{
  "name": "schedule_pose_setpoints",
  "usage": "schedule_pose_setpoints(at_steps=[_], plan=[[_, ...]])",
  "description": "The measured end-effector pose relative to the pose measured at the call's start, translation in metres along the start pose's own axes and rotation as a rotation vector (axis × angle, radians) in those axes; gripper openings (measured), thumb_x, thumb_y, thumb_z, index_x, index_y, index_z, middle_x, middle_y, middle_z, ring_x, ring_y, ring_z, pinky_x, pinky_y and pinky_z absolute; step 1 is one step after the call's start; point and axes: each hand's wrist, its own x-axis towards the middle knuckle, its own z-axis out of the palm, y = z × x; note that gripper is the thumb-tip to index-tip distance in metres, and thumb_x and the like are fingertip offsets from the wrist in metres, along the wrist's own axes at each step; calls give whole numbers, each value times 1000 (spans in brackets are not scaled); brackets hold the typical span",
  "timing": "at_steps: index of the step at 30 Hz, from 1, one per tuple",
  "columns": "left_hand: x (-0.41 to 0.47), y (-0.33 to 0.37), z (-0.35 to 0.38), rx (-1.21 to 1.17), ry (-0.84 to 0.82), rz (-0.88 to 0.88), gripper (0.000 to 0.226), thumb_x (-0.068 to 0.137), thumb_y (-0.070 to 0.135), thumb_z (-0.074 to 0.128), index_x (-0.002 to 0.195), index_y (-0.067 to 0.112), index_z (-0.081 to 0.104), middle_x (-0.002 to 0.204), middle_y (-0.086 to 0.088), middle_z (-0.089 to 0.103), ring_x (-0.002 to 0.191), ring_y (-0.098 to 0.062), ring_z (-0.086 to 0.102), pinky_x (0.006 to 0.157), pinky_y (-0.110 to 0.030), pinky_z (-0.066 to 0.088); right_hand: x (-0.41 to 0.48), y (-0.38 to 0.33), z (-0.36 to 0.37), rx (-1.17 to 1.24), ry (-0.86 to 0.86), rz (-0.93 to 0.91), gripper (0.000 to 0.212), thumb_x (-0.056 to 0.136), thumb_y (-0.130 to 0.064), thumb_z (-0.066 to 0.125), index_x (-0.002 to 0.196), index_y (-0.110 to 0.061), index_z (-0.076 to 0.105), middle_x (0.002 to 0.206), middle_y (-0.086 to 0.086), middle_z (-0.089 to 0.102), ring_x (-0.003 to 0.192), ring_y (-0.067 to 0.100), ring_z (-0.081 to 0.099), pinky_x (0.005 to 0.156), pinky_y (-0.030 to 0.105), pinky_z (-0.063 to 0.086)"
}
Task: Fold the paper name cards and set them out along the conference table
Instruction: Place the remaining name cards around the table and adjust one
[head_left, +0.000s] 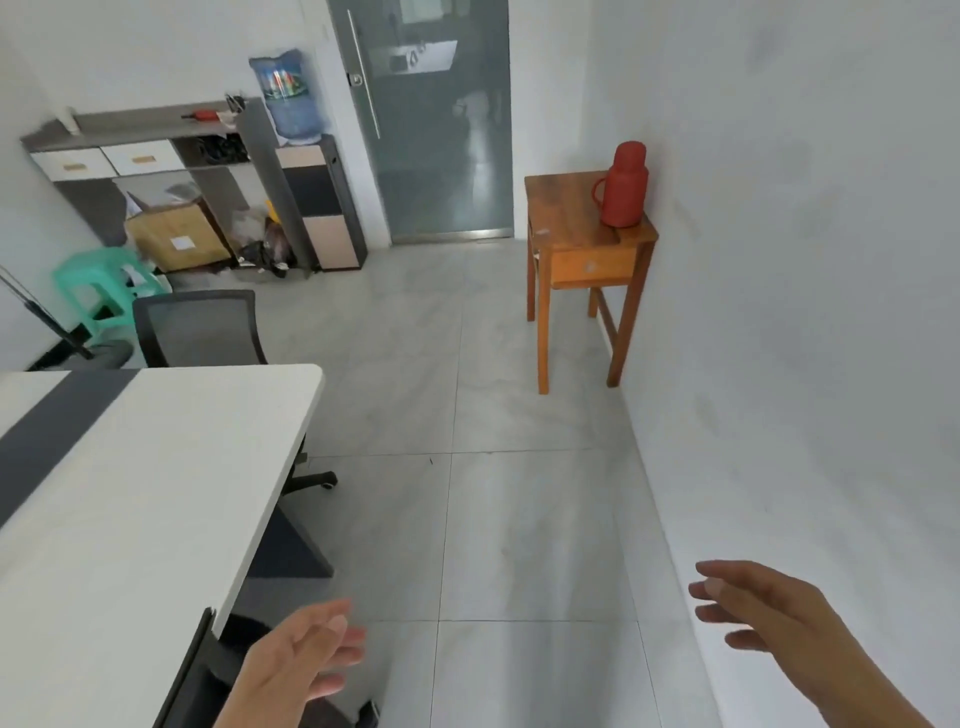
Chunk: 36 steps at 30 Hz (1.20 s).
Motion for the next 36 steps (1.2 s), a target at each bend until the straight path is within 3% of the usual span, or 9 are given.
schedule_pose_setpoints(at_steps=[8,13,17,21,24,29,33,36], plan=[[135,61,16,-116,146,-57,19,94,9,52,104,12,69,88,-9,77,90,-30,71,76,-42,54,203,-103,30,-135,-129,-102,16,90,-8,61,99,-13,72,87,1,78,77,15,74,70,35,52],[259,112,12,-140,179,-64,19,94,5,51,102,8,68,84,-11,77,90,-35,70,82,-49,51,321,-147,63,-123,-140,-53,15,89,-7,61,99,-12,72,85,1,78,75,16,74,70,36,53],[367,188,0,-128,173,11,18,94,4,52,102,7,68,84,-11,77,88,-34,70,82,-49,52,407,-204,89,-114,-121,-27,15,89,-7,62,97,-12,73,83,1,78,73,16,74,71,38,54],[462,263,-3,-134,157,69,18,93,7,52,101,9,68,88,-16,76,82,-29,71,72,-39,51,484,-267,110,-88,-116,-48,15,89,-6,61,95,-13,73,83,2,78,74,16,74,70,37,54],[524,301,-6,-133,126,80,19,94,6,51,101,12,68,89,-13,76,85,-30,71,75,-41,52,549,-299,130,-94,-131,-38,15,89,-5,61,95,-12,73,82,1,78,73,18,74,69,38,53],[631,329,-16,-160,210,-28,19,94,9,51,104,11,68,89,-11,76,88,-31,70,77,-44,52,685,-348,172,-104,-223,56,14,89,-8,62,98,-12,72,85,3,78,90,26,71,74,39,52],[708,358,-23,-203,293,-96,20,93,9,53,105,8,69,90,-14,76,91,-35,69,81,-48,51,799,-408,209,-118,-311,108,20,84,-16,65,102,-8,69,95,8,75,93,28,68,88,47,49],[758,392,-33,-244,377,-91,20,94,9,53,105,9,70,92,-13,76,92,-34,70,83,-49,52,875,-466,248,-160,-394,85,18,87,-13,63,104,-8,68,99,10,73,95,29,67,86,45,50]])
